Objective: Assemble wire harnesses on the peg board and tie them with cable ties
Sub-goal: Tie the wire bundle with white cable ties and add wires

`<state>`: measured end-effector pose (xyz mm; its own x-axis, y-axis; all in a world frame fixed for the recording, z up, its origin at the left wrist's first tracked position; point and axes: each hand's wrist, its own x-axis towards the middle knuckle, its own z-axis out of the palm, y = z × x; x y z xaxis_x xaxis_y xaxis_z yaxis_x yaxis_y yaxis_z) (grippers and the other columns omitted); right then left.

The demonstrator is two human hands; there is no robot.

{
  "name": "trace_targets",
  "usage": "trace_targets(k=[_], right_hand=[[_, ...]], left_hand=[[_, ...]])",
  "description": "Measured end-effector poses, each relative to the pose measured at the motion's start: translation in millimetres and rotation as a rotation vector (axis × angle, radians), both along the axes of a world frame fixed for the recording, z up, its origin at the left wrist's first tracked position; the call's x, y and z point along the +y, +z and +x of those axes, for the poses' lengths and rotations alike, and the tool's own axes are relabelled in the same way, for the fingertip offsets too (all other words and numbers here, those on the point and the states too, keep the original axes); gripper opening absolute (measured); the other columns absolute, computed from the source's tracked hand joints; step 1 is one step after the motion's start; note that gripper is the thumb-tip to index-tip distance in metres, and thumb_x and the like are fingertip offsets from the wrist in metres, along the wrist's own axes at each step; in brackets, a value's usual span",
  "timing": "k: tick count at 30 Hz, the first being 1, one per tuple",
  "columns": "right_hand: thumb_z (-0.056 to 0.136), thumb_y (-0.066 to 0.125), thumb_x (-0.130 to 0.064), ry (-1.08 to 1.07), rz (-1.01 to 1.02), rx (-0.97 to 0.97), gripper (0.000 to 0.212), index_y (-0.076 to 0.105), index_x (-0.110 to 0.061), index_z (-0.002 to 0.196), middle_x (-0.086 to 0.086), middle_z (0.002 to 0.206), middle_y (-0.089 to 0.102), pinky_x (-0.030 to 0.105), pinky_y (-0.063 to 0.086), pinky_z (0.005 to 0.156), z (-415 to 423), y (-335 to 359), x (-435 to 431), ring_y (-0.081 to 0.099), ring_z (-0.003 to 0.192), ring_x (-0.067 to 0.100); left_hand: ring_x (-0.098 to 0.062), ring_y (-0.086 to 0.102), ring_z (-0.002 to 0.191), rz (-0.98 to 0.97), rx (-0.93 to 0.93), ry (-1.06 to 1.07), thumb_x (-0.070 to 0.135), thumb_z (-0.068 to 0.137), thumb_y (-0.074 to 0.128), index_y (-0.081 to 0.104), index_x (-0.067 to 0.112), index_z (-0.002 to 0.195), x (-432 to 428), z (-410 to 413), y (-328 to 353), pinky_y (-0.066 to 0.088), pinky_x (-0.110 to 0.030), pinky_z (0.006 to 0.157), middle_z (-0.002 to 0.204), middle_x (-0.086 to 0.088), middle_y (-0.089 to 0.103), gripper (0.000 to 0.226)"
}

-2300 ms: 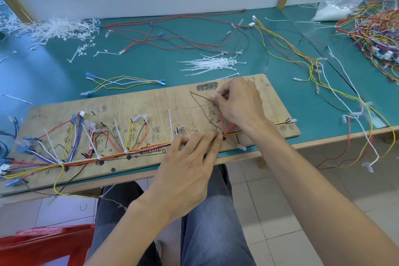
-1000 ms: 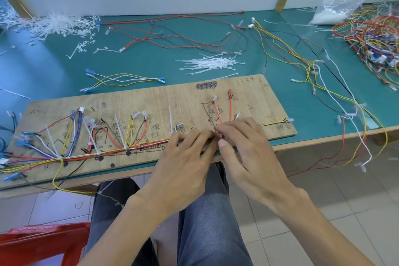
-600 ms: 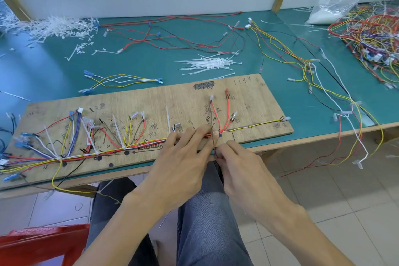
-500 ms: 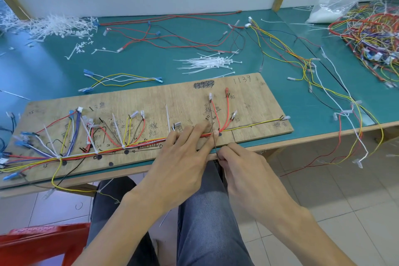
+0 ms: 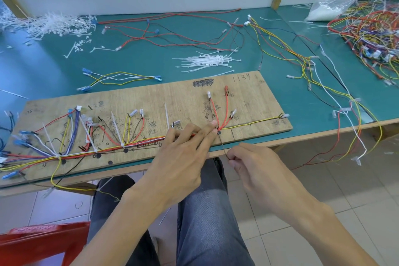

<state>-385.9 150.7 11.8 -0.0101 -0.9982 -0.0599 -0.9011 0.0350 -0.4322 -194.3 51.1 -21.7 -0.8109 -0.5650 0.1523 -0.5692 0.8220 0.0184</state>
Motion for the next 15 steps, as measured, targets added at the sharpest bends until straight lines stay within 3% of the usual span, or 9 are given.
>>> trace_targets(k=[4,8,12,15], right_hand=[[0.106,0.055,-0.028,0.001,-0.011,0.019,0.011,0.062,-0.024,0.098,-0.007,0.096,0.063,0.043,0.052,0.079,4,-5,1,0.060,0.091,0.024],[0.100,0.066,-0.031,-0.087,0.051,0.017,0.010,0.066,-0.032,0.089,-0.016,0.076,0.066,0.036,0.054,0.072,-29,-5,4,0.061,0.074,0.008],[0.094,0.075,-0.022,-0.276,-0.099,-0.134,0.015,0.076,-0.033,0.084,-0.020,0.075,0.071,0.013,0.046,0.067,-87,9,1,0.065,0.077,0.000],[0.093,0.078,-0.023,-0.425,-0.207,-0.226,0.017,0.079,-0.037,0.084,-0.015,0.076,0.073,0.022,0.046,0.070,-112,14,-10,0.064,0.083,0.002]], left_hand=[[-0.020,0.045,0.127,0.013,0.022,-0.003,0.017,0.084,0.069,0.029,0.021,0.162,1,-1,-1,0.040,-0.040,0.091,0.168,0.008,0.032,0.088],[-0.021,0.043,0.127,-0.023,-0.009,0.000,0.019,0.084,0.064,0.028,0.024,0.164,2,0,-3,0.038,-0.040,0.093,0.171,0.007,0.025,0.088],[-0.023,0.043,0.124,-0.026,0.009,0.014,0.019,0.079,0.065,0.035,0.024,0.161,3,-3,-2,0.036,-0.040,0.090,0.167,0.009,0.029,0.088],[-0.024,0.044,0.125,-0.020,0.021,0.016,0.018,0.078,0.066,0.037,0.026,0.160,3,-4,-1,0.038,-0.040,0.090,0.171,0.011,0.021,0.087]])
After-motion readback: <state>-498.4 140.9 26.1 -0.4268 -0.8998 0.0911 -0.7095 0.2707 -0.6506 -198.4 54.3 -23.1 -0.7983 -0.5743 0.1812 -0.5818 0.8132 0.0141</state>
